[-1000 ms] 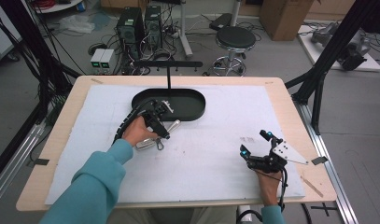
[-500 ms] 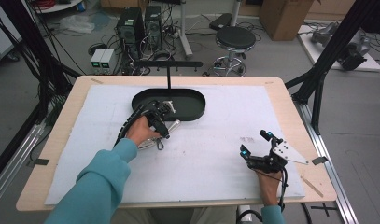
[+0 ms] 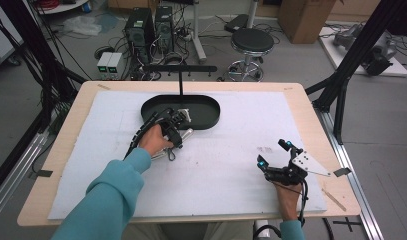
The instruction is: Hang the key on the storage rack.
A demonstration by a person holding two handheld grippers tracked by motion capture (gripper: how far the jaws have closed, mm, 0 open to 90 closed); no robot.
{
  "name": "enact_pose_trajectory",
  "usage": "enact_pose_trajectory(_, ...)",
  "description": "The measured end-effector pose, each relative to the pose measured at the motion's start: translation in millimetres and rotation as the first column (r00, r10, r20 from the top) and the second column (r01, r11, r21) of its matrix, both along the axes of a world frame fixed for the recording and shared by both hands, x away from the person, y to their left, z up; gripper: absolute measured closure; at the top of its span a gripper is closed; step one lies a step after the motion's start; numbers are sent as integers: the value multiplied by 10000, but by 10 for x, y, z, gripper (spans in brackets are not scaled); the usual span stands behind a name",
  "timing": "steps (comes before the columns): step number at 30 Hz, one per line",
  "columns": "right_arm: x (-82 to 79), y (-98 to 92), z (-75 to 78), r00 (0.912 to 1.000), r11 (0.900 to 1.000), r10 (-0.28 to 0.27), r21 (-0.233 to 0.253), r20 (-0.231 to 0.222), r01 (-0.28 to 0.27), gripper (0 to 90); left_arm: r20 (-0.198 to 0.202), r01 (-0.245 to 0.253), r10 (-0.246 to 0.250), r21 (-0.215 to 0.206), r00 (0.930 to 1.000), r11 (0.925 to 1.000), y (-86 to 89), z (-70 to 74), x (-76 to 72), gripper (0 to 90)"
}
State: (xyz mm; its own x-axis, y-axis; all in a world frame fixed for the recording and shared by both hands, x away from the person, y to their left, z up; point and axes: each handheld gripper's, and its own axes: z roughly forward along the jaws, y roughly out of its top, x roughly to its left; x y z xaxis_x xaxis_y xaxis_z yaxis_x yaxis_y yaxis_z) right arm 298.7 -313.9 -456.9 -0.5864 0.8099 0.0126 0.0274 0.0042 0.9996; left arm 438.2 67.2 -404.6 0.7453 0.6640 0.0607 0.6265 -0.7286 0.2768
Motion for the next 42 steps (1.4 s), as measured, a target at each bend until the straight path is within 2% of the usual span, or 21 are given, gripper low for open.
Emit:
enact_pose_trajectory(1, 0, 0, 0, 10000, 10000, 8, 8, 2, -8, 7, -9, -13, 13, 23, 10000, 10000, -4, 1, 0, 626)
enact_pose_trajectory(11, 0, 0, 0, 10000, 10000, 11, 10, 2, -11, 7, -243, -154, 161, 254, 9996, 9996, -39, -7, 3, 673)
enact_pose_trajectory(16, 1, 0, -1, 10000, 10000, 17, 20, 16, -17, 7, -200, -115, 121, 280, 9997, 9995, -62, -17, -3, 685)
enact_pose_trajectory(19, 3, -2, -1, 10000, 10000, 11, 13, 37, -11, 6, -282, -192, 203, 373, 9994, 9991, -78, -25, -4, 721)
enact_pose_trajectory(27, 3, -1, -1, 10000, 10000, 5, 14, 37, -5, 7, -432, -591, 605, 338, 9972, 9977, -83, -38, -2, 736)
enact_pose_trajectory(30, 4, -3, -1, 10000, 10000, 12, 5, 45, -12, 6, -479, -509, 532, 496, 9974, 9975, -84, -27, -1, 738)
enact_pose_trajectory(31, 3, -2, -1, 10000, 10000, 13, 18, 35, -13, 7, -437, -637, 653, 366, 9969, 9973, -87, -35, -4, 738)
enact_pose_trajectory(36, 3, -4, -1, 10000, 10000, 12, 20, 26, -12, 7, -494, -651, 663, 271, 9966, 9975, -63, -13, 1, 739)
enact_pose_trajectory(38, 3, -4, -1, 10000, 10000, 13, 19, 29, -13, 7, -508, -640, 646, 131, 9966, 9979, -50, 6, -1, 740)
enact_pose_trajectory(40, 3, -4, -1, 10000, 10000, 13, 23, 29, -13, 7, -720, -701, 683, -217, 9951, 9973, -32, 24, 2, 739)
enact_pose_trajectory(42, 3, -4, -1, 10000, 10000, 16, 25, 32, -16, 7, -656, -679, 659, -289, 9957, 9973, -20, 51, -4, 739)
